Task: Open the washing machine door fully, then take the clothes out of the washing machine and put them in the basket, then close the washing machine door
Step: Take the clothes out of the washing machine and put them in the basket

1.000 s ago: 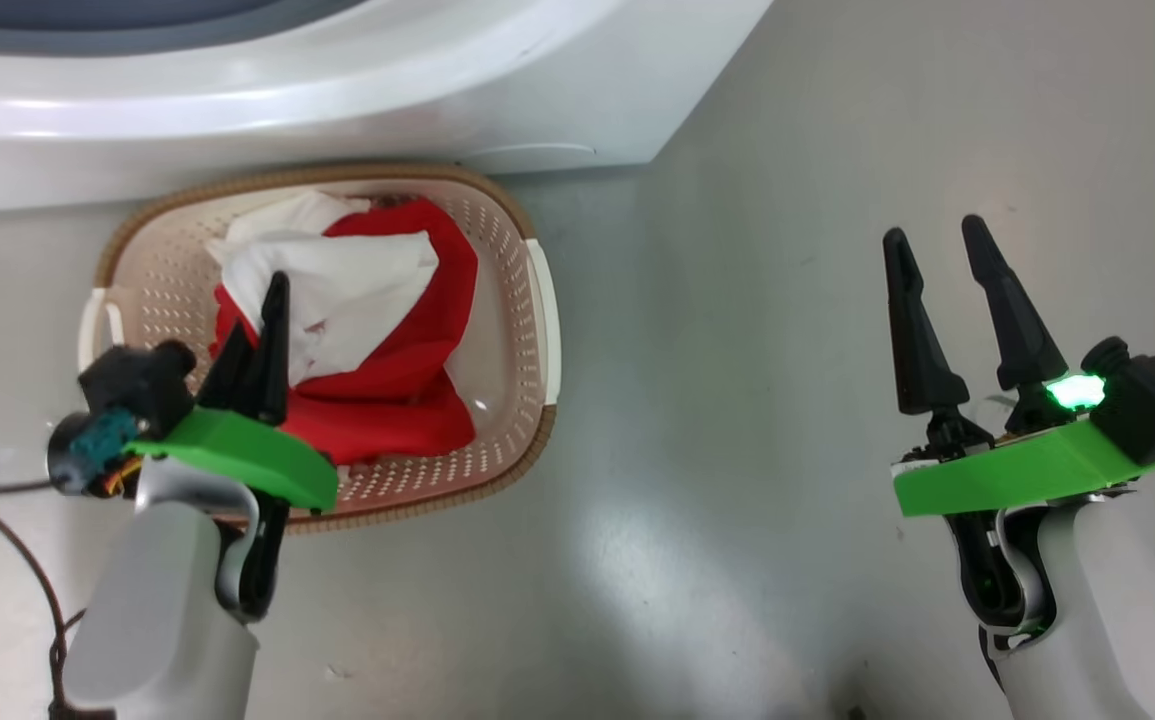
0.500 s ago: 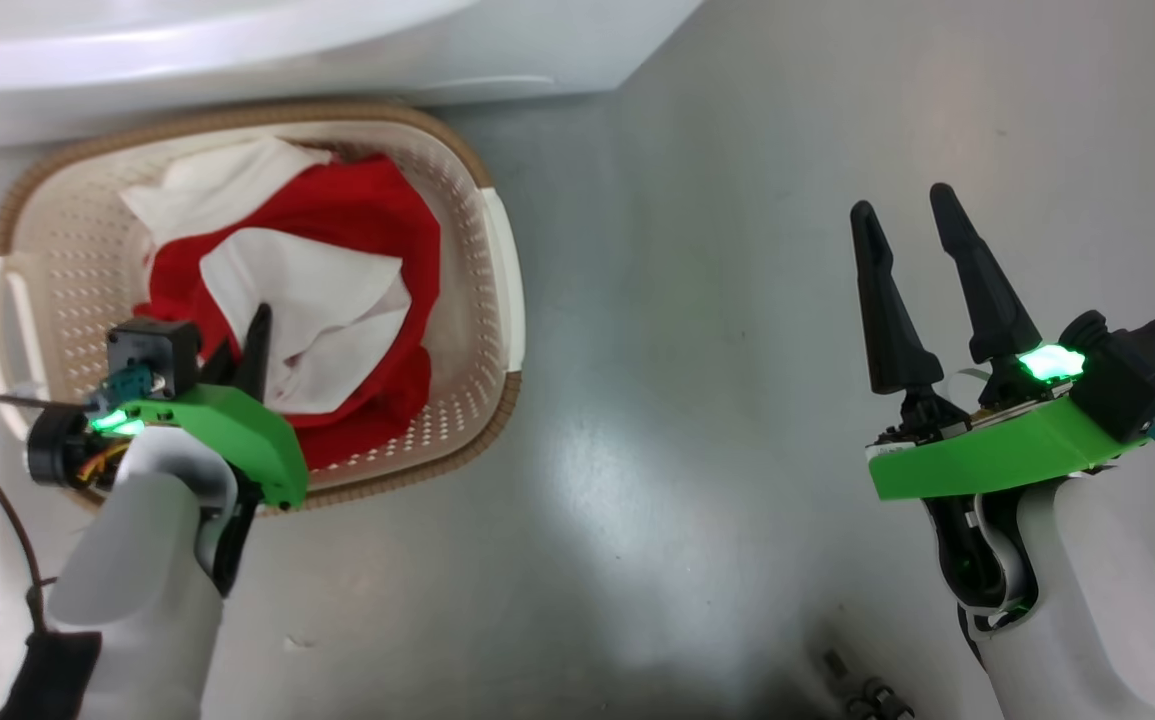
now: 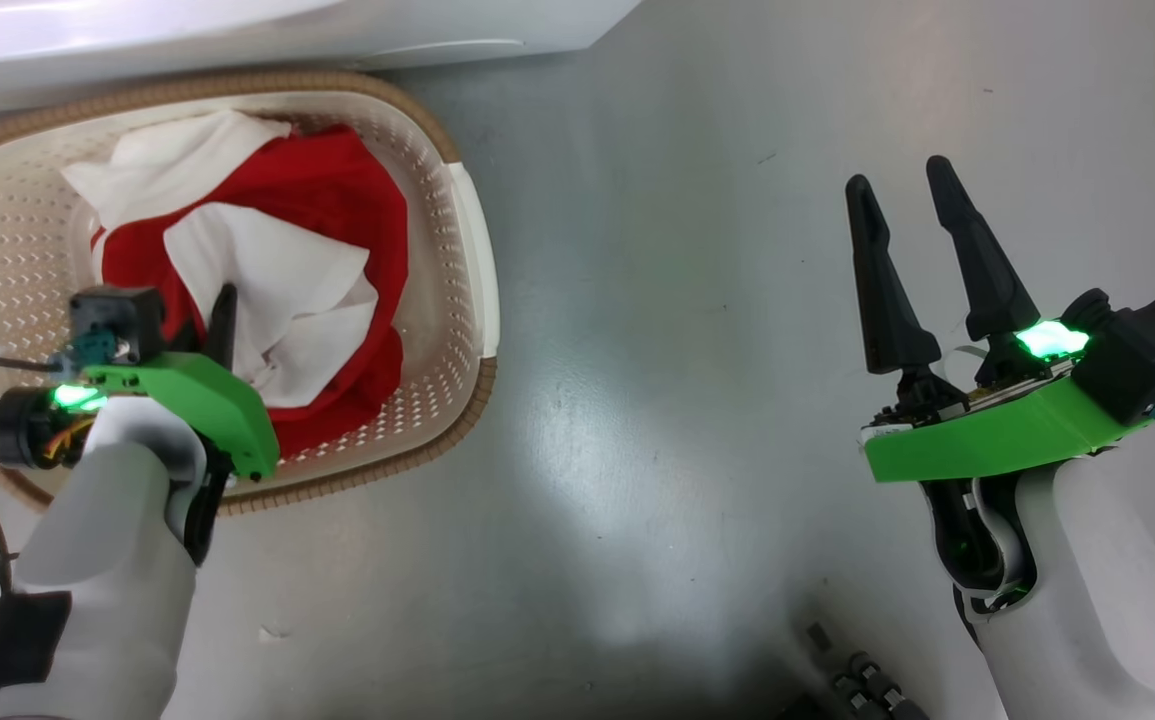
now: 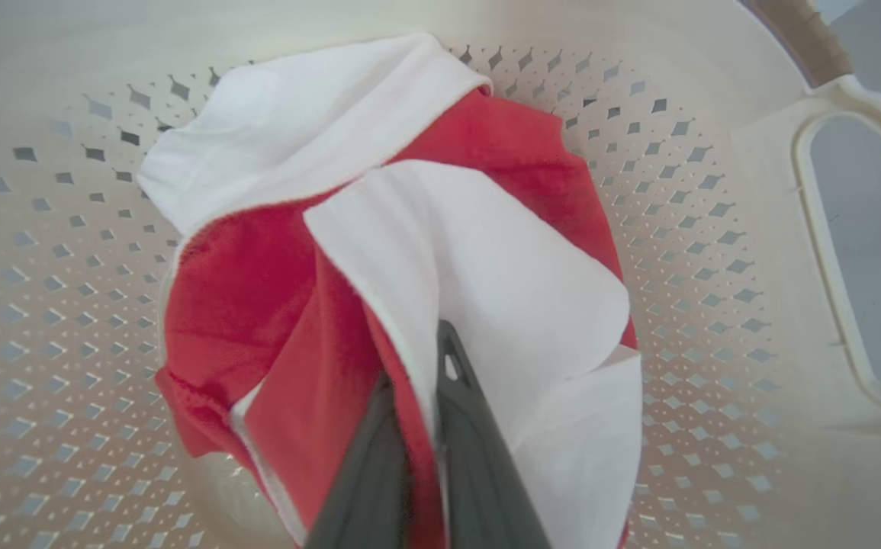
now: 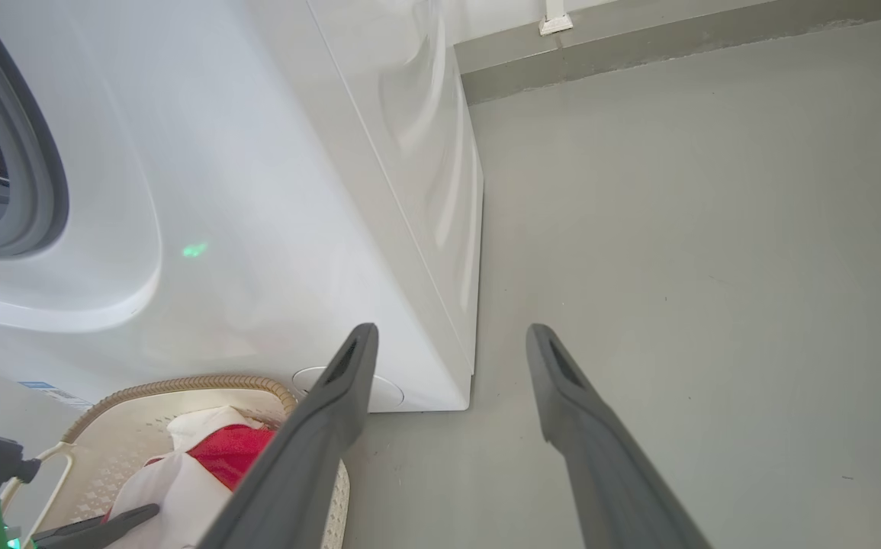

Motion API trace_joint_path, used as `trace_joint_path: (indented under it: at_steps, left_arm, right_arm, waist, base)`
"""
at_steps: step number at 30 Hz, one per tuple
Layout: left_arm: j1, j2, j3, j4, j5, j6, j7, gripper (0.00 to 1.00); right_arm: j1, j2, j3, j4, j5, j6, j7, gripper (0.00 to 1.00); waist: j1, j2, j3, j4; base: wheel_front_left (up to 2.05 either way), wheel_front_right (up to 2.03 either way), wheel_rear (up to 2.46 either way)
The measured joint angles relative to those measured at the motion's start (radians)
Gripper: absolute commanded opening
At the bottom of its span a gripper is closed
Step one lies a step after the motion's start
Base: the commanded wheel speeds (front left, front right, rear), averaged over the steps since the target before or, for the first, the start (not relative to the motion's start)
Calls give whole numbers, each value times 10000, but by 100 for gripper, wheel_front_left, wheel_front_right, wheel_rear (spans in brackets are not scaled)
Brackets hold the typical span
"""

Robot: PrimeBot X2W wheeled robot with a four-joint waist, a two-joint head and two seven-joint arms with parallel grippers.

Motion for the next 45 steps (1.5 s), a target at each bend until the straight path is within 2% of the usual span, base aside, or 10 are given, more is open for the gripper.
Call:
trace_joint_path:
  at_steps: [10, 19, 33, 45]
  left_arm:
    - [32, -4, 6, -305, -566, 0, 0, 100]
    - [1115, 10, 571, -1338, -788, 0, -2, 100]
    - [3556, -221, 2320, -4539, 121, 0, -2, 100]
    - [5915, -545, 3221, -7430, 1116, 0, -2, 100]
  right_arm:
    - [-3, 0, -123, 125, -4, 0, 0, 100]
    - [20, 0, -253, 341, -88, 0, 0, 100]
    - [1089, 2, -516, 826, -328, 0, 0, 100]
    - [2199, 6, -662, 1093, -491, 0, 0, 100]
  waist:
    - [0, 0, -366, 219]
    - [0, 0, -1208, 412]
    - [0, 0, -3286, 617]
    - [0, 0, -5154, 736]
  base:
    - [0, 0, 0]
    - [0, 0, 0]
    - [0, 0, 0]
    - [0, 0, 0]
